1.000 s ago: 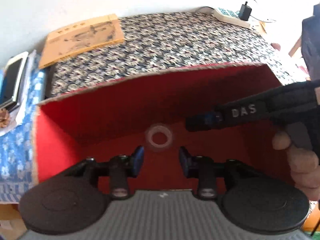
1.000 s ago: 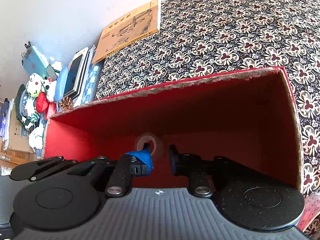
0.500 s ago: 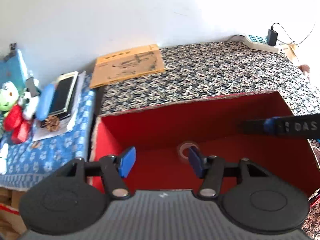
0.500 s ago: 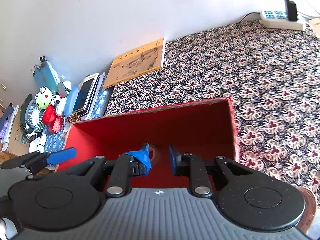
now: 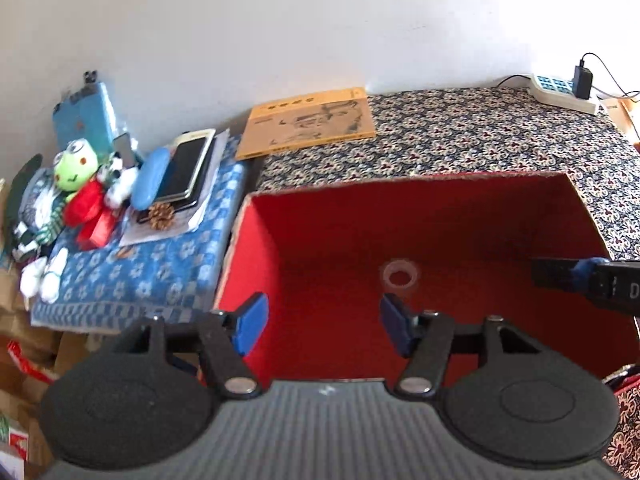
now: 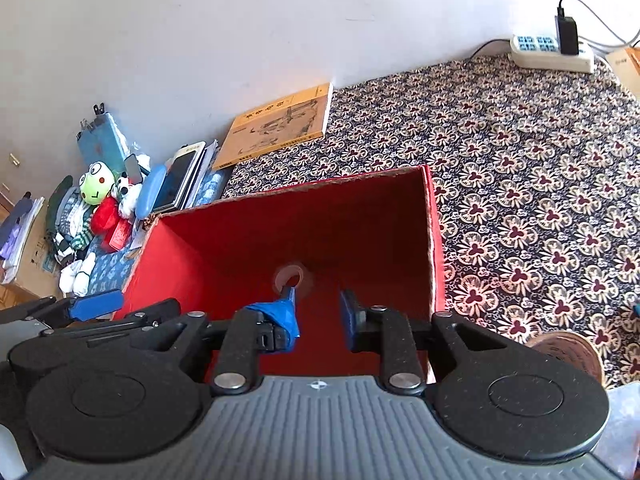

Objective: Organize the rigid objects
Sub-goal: 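Withdraw the right gripper from the box toward the yellow tape measure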

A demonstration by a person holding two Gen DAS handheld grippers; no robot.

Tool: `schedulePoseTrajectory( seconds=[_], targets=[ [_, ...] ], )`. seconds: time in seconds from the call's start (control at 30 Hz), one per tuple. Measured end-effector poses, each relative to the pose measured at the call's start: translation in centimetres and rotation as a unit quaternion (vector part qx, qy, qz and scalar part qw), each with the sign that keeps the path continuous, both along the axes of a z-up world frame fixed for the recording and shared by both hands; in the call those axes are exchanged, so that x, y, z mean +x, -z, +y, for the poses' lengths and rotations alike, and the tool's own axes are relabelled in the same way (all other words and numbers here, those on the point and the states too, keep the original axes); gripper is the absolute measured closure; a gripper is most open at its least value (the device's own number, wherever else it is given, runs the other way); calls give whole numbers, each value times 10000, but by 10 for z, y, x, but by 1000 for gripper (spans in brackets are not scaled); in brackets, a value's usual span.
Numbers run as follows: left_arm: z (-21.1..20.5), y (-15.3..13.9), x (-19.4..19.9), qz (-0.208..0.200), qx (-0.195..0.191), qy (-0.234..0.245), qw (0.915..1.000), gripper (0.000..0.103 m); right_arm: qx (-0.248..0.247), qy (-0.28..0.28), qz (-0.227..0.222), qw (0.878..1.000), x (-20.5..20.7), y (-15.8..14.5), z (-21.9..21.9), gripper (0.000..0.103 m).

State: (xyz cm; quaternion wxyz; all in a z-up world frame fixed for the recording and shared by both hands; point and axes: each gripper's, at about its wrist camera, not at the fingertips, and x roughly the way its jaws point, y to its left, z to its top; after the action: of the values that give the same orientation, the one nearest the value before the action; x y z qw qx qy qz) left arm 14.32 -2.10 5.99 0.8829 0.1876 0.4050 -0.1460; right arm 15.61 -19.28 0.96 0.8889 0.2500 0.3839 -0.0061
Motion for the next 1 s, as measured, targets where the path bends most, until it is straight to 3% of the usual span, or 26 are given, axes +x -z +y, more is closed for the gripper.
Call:
schedulePoseTrajectory(
  seconds=[0.53, 1.0],
  targets=[
    [11, -19, -56, -302, 35, -417, 9987, 40, 57, -288, -330, 9990, -44, -13, 12, 96],
    [19, -19, -96, -250, 5, -642, 9976, 40, 273, -438, -536, 9972, -80, -14, 21, 95]
  ],
)
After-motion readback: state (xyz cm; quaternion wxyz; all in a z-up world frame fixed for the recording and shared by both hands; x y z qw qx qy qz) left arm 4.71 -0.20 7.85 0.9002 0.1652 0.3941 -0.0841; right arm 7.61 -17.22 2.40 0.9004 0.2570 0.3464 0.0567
